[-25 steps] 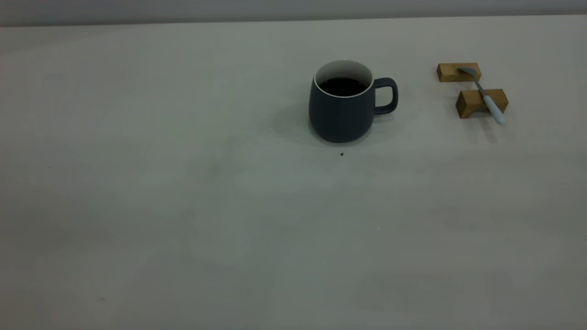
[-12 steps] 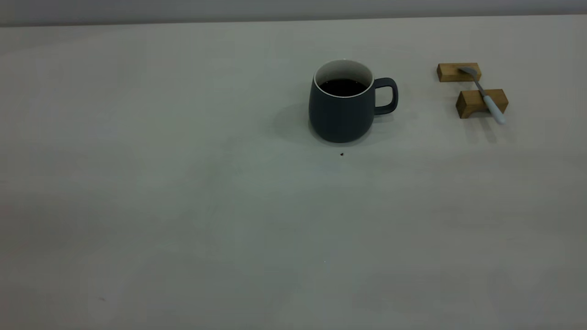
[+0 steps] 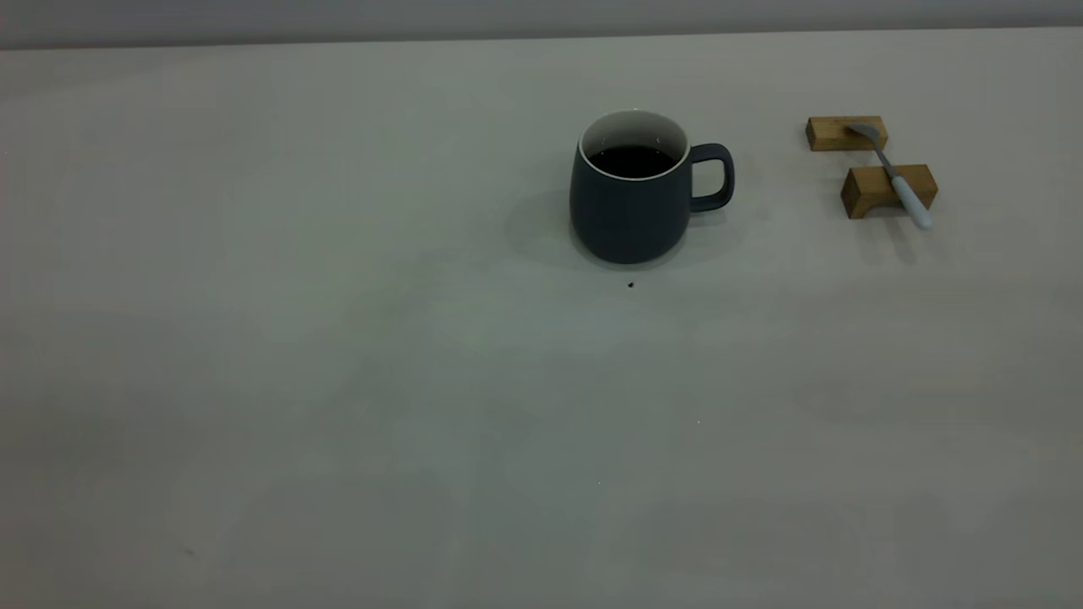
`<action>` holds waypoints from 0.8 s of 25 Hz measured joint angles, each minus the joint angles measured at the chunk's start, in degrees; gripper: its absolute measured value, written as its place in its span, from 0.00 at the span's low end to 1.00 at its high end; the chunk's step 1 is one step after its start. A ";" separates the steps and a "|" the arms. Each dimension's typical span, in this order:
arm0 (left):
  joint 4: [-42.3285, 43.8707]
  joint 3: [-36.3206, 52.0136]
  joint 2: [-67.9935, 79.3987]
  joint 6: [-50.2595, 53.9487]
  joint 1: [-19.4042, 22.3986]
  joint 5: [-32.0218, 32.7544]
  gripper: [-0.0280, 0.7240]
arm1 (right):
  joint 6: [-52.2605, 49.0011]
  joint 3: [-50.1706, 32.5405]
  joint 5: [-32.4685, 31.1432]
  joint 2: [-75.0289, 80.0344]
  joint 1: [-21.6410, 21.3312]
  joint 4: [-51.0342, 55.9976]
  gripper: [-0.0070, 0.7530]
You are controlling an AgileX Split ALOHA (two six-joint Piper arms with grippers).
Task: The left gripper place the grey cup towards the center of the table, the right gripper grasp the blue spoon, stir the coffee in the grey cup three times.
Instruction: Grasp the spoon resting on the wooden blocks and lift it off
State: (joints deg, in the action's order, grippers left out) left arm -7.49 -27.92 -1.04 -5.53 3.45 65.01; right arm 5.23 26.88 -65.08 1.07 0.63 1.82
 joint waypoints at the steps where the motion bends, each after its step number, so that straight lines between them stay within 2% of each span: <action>1: 0.00 0.00 0.00 0.00 0.00 0.00 0.82 | 0.00 0.00 0.00 0.00 0.00 -0.08 0.32; 15: 0.00 0.00 -0.06 0.00 0.00 0.00 0.82 | -0.05 1.08 0.38 2.35 0.00 0.81 0.34; 17: 0.00 0.00 -0.06 0.00 0.00 0.00 0.82 | -0.05 2.57 0.95 6.32 0.00 2.45 0.39; 20: 0.00 0.00 -0.06 0.00 0.00 0.00 0.82 | 0.14 4.85 4.81 14.62 0.00 4.93 0.52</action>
State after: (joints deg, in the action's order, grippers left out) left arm -7.49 -27.92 -1.10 -5.53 3.45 65.01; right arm 5.38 31.73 -60.27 15.69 0.63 6.75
